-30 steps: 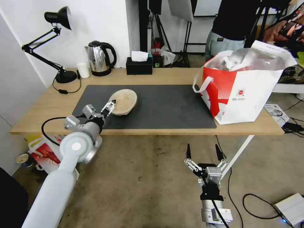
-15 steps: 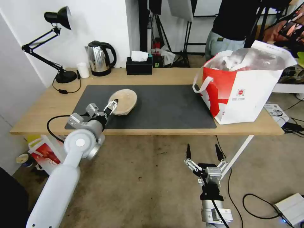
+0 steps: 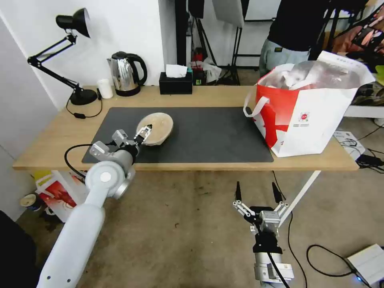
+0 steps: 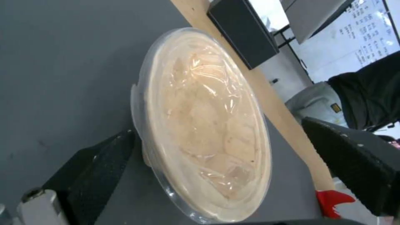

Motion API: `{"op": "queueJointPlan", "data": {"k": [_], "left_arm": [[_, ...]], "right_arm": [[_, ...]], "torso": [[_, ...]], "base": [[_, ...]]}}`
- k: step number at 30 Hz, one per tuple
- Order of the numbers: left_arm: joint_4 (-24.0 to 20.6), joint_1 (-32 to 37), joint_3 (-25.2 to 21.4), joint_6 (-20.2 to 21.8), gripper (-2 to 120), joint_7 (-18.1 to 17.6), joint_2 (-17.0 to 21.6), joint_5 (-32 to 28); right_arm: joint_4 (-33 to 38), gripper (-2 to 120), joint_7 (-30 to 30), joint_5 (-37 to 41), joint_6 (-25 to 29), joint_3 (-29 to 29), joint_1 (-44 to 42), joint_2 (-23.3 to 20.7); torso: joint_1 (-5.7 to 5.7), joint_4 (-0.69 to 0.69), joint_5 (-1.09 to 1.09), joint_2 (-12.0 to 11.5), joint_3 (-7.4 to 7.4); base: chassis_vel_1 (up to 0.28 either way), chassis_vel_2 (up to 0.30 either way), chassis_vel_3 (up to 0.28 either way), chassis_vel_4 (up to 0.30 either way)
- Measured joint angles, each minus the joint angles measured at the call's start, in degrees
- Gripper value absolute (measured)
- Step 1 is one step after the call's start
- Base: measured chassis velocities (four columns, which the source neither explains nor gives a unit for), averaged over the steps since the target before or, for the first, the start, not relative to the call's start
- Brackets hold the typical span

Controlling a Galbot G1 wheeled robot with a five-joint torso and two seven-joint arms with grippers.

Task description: Pick up the trash from the table and place it into the takeout bag.

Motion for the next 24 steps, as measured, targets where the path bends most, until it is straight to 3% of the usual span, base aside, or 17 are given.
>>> {"op": "queueJointPlan", "data": {"k": [24], "left_arm": [[-0.5, -0.3, 0.0, -0.1, 100, 0.2, -0.7, -0.6]], "right_arm": [[0.0, 100, 0.0, 0.0, 0.0, 0.0, 0.0, 0.0]], "torso": [[0.00, 0.00, 0.00, 0.0, 0.00]], "base": [[0.000, 0.000, 0.000, 0.000]]}}
